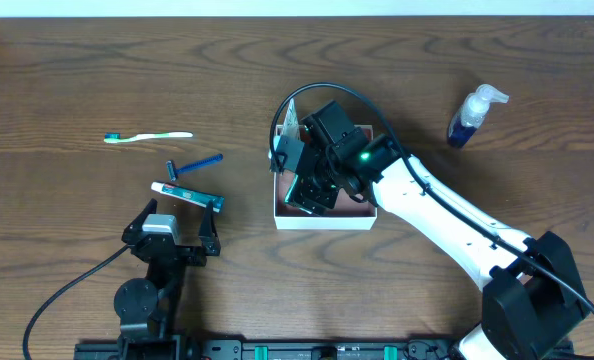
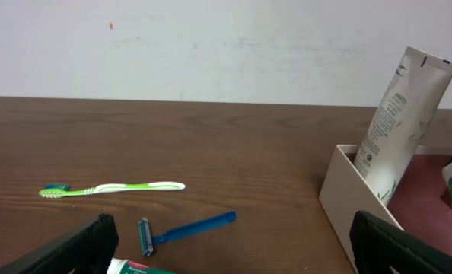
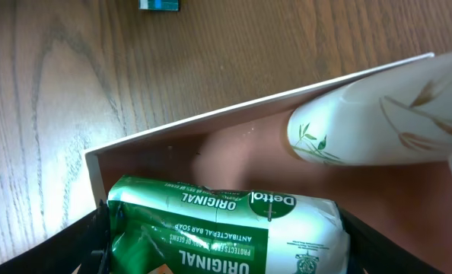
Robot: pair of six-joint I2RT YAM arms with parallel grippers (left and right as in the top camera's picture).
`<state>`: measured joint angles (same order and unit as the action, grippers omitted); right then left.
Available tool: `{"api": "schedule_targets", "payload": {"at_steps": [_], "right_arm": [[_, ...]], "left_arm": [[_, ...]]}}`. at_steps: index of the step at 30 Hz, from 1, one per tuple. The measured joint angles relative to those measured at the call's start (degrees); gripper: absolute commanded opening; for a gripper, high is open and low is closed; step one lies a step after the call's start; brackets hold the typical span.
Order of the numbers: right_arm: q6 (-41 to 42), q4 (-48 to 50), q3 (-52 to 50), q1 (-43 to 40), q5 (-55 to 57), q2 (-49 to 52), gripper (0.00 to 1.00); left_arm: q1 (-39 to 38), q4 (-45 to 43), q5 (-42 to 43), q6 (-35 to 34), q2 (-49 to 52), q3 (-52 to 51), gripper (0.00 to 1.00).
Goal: Pack container
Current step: 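Carry the soap bar into the box, lower it, and open the right gripper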
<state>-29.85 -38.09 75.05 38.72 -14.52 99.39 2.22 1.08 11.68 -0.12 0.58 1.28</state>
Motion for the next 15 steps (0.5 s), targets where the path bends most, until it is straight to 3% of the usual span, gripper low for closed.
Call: {"api": "schedule_targets", "payload": {"at_steps": [15], "right_arm": [[-9.4,1.6,0.0,0.0,-1.22,0.0,0.76]], "left_arm": [[0.0,0.0,0.0,-0.02,0.0,0.0,0.98]]}}
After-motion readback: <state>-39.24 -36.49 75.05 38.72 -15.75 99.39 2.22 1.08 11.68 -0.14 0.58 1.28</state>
